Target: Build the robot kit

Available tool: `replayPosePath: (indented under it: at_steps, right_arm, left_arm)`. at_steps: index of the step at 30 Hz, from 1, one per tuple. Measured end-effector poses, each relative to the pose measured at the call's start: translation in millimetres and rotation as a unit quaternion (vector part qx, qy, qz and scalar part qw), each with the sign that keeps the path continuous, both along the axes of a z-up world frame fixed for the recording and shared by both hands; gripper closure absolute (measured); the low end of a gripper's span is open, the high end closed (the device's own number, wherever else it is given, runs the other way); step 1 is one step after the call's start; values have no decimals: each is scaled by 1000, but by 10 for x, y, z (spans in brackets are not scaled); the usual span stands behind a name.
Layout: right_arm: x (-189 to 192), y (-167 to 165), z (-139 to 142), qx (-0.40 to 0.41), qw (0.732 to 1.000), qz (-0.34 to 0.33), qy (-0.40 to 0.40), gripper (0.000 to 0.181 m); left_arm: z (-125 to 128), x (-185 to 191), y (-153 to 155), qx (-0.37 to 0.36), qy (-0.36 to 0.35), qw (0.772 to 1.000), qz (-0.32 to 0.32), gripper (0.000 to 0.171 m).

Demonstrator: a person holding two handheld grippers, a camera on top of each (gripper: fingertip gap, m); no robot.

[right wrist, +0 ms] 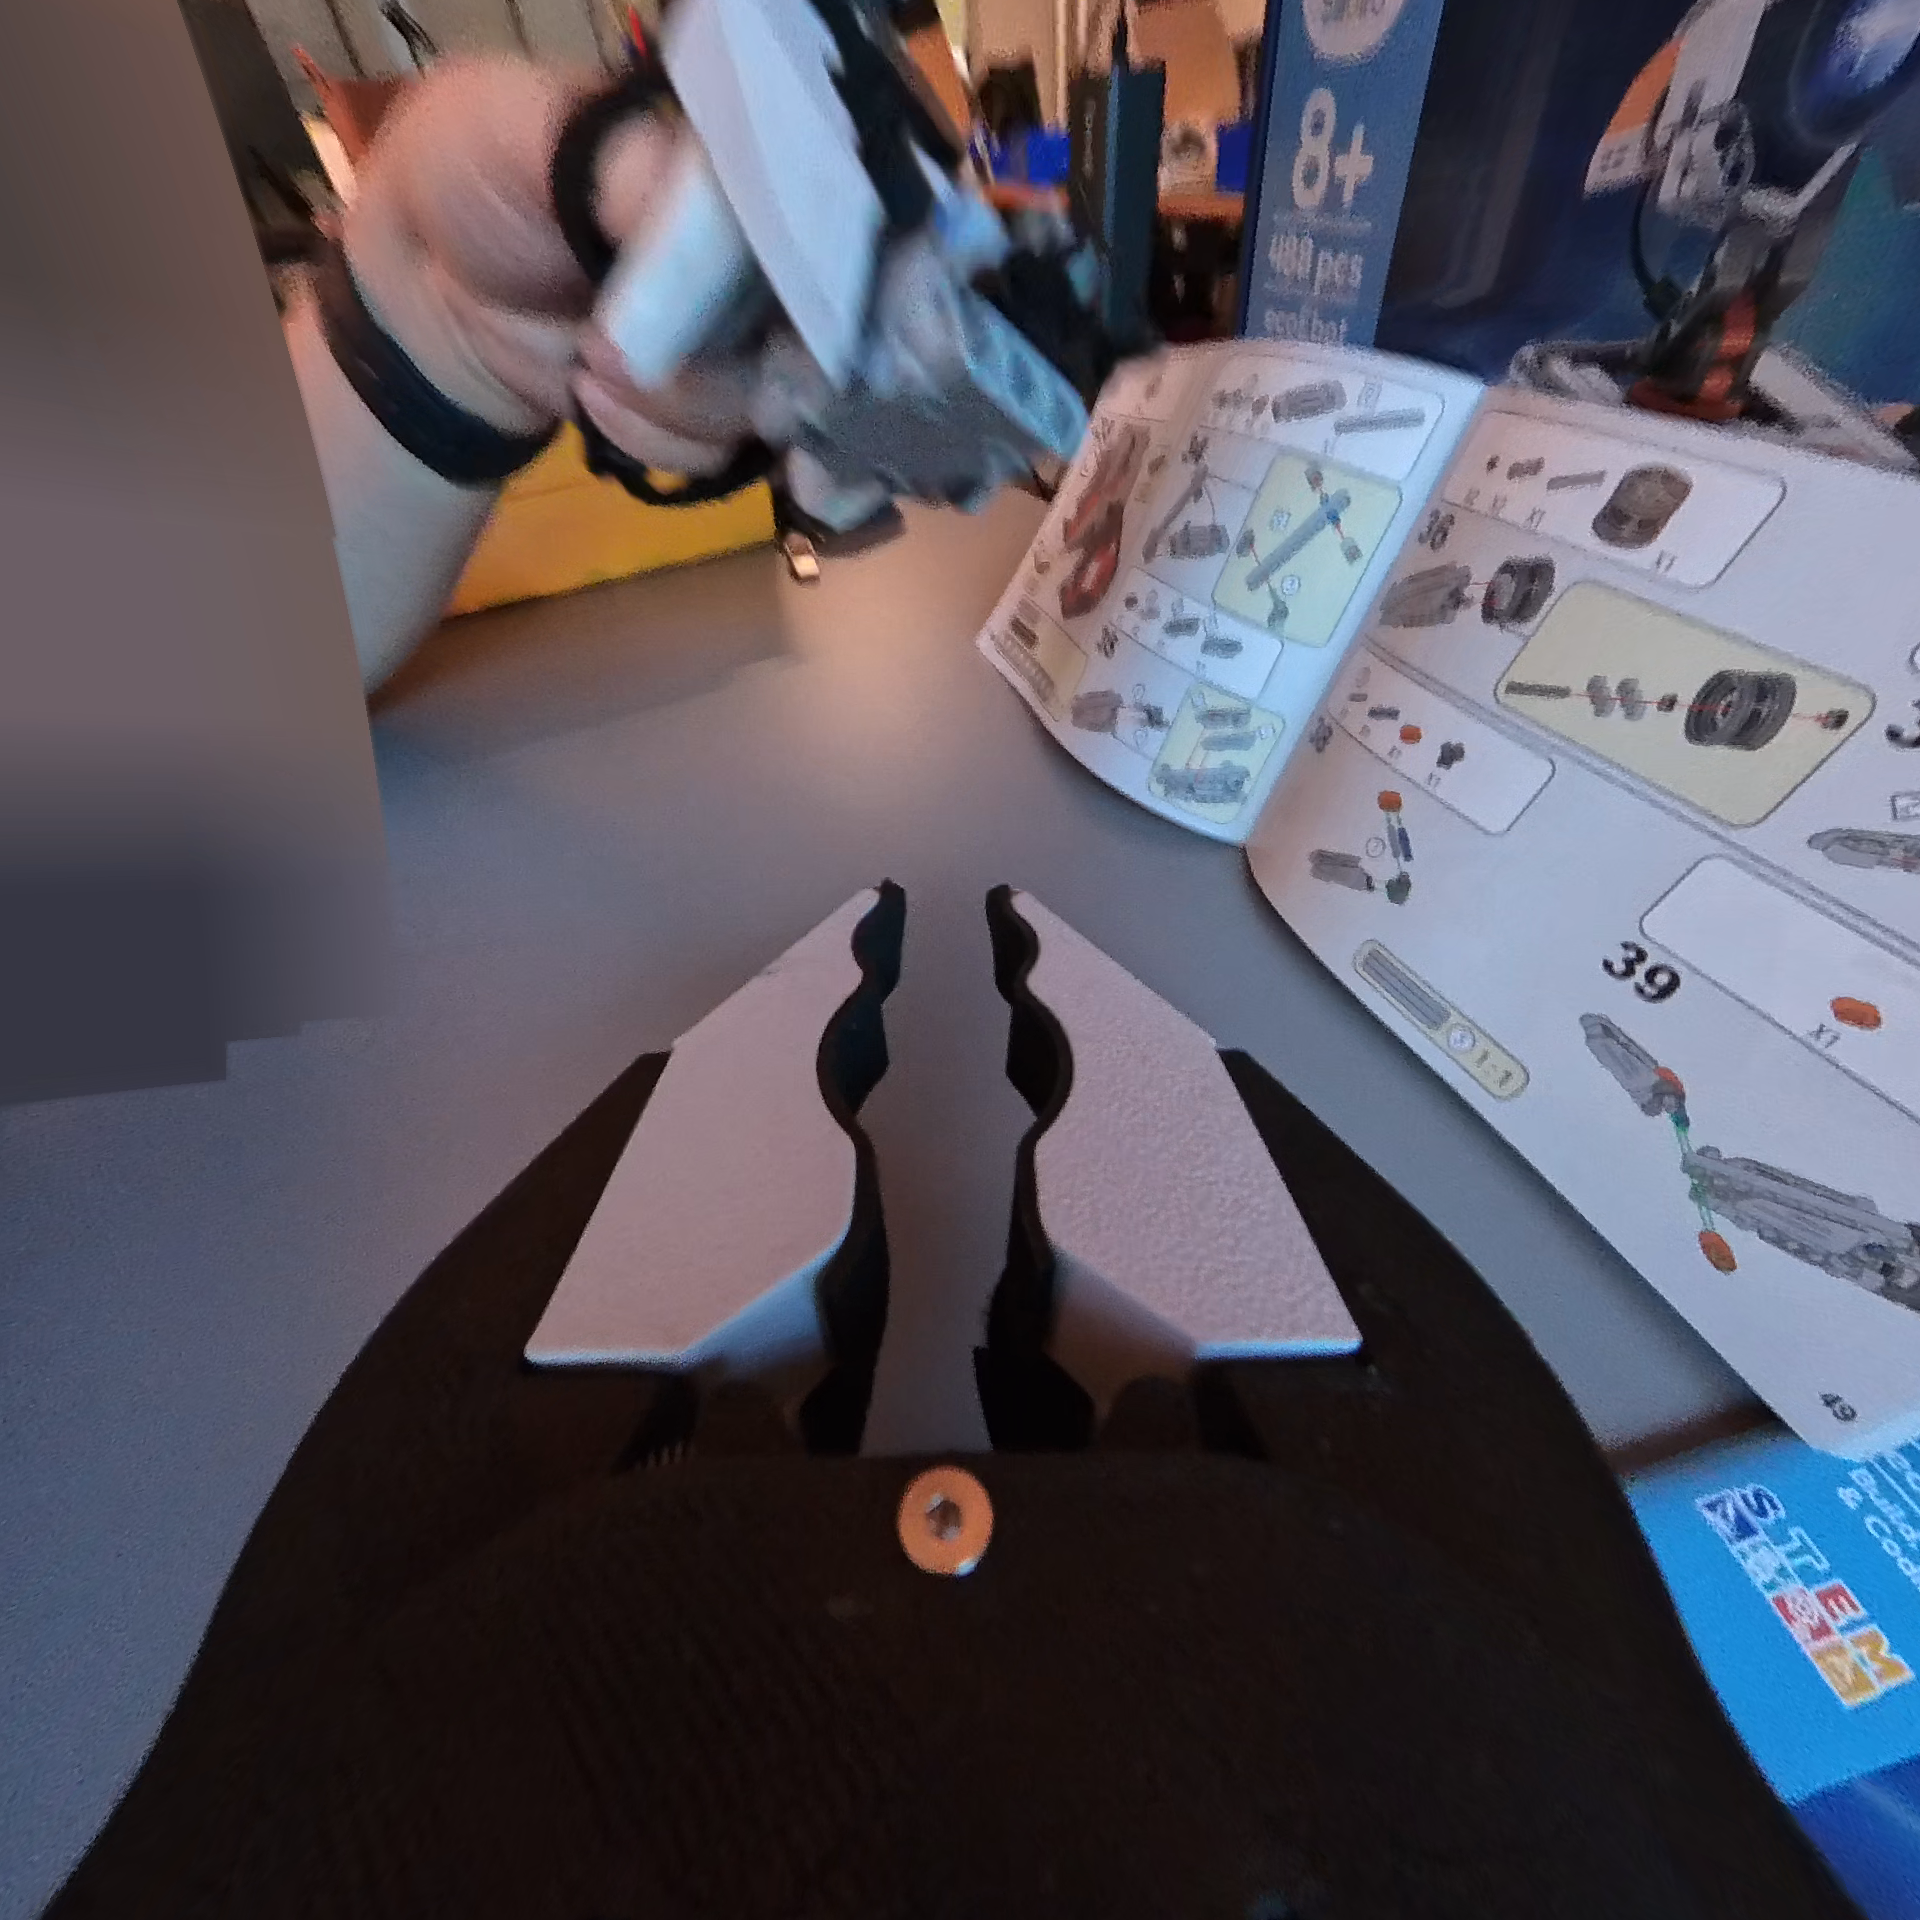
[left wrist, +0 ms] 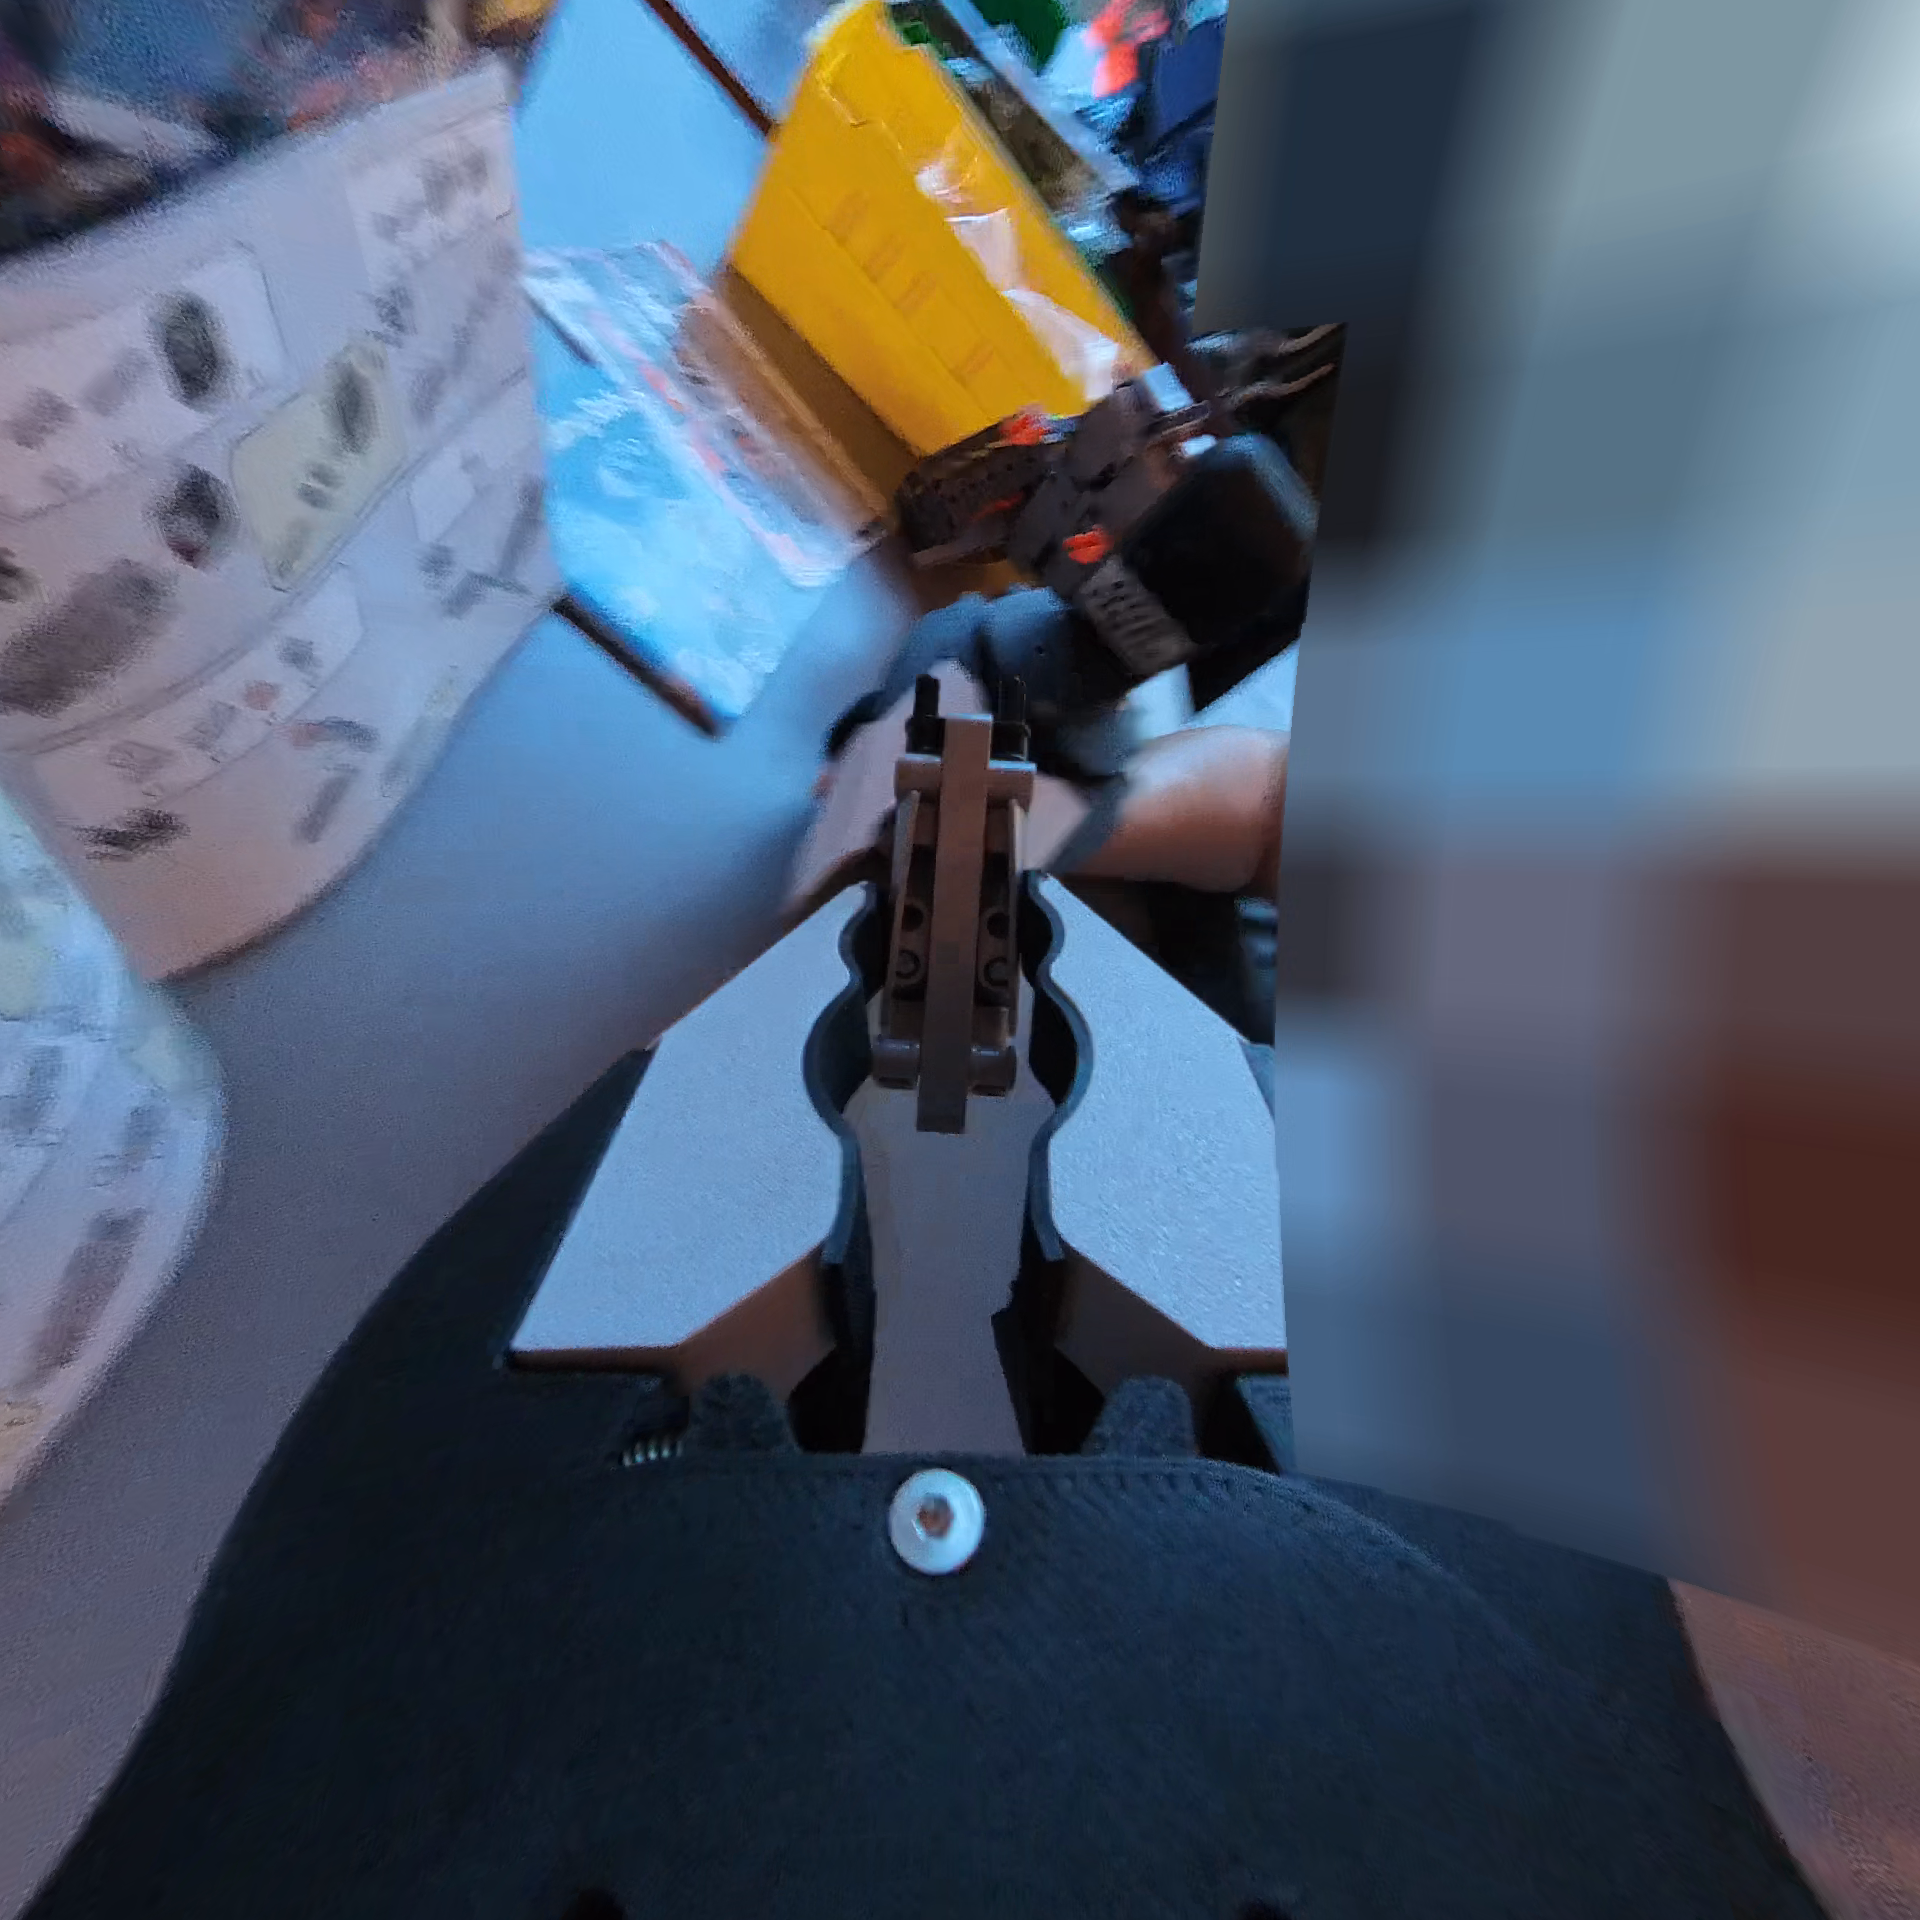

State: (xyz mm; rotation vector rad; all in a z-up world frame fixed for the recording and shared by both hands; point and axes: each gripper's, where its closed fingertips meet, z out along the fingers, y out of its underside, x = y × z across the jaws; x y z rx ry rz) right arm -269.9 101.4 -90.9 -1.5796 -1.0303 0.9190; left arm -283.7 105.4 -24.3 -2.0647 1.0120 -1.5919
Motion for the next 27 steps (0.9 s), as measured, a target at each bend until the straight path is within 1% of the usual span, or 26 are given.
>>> replayPosePath:
  at_steps: [1, 2, 3, 5, 6, 8, 11, 13, 14, 16, 20, 21, 22, 23, 25, 27]
  right_arm:
    - [20, -7, 90, 14, 999, 4, 29, 161]
    - [61, 17, 200, 37, 998, 0, 59, 154]
    - [111, 53, 307, 59, 995, -9, 80, 143]
    - [173, 101, 466, 90, 992, -16, 83, 125]
    - [165, 81, 515, 99, 992, -4, 75, 119]
    - [102, -31, 554, 98, 993, 39, 57, 113]
    - [14, -203, 514, 88, 992, 92, 23, 118]
    - [-15, -230, 479, 104, 990, 95, -2, 120]
    - [-31, -258, 439, 111, 988, 103, -18, 121]
    - [-53, -313, 339, 130, 983, 118, -55, 134]
    - [-104, -345, 184, 143, 977, 126, -100, 134]
    - [-118, -366, 174, 142, 976, 130, -103, 144]
    - [-105, -348, 142, 145, 974, 125, -119, 157]
    - [-95, -346, 135, 153, 972, 125, -130, 157]
    - [-76, -336, 226, 186, 968, 114, -125, 158]
    - [-55, -343, 371, 224, 963, 101, -109, 157]
  left_arm:
    - [-69, -5, 52, 55, 33, 998, 13, 148]
    - [-115, -15, 80, 118, 67, 991, 15, 148]
    - [-134, -22, 77, 182, 96, 979, 10, 148]
    - [-126, -32, 28, 291, 140, 946, -5, 148]
    - [-130, -38, -6, 331, 161, 930, -14, 148]
    - [-169, -38, -109, 385, 195, 901, -43, 148]
    - [-262, -14, -211, 441, 230, 864, -76, 148]
    - [-308, 5, -224, 467, 245, 846, -85, 148]
    - [-332, 14, -243, 474, 248, 840, -91, 148]
    - [-387, 22, -271, 478, 260, 833, -99, 148]
    - [-459, 64, -363, 485, 268, 823, -123, 148]
    - [-475, 69, -387, 486, 271, 821, -128, 148]
    - [-493, 73, -440, 481, 271, 822, -140, 148]
    - [-484, 88, -460, 482, 268, 822, -140, 148]
    - [-421, 112, -462, 487, 260, 824, -128, 148]
    - [-280, 136, -493, 478, 226, 841, -116, 145]
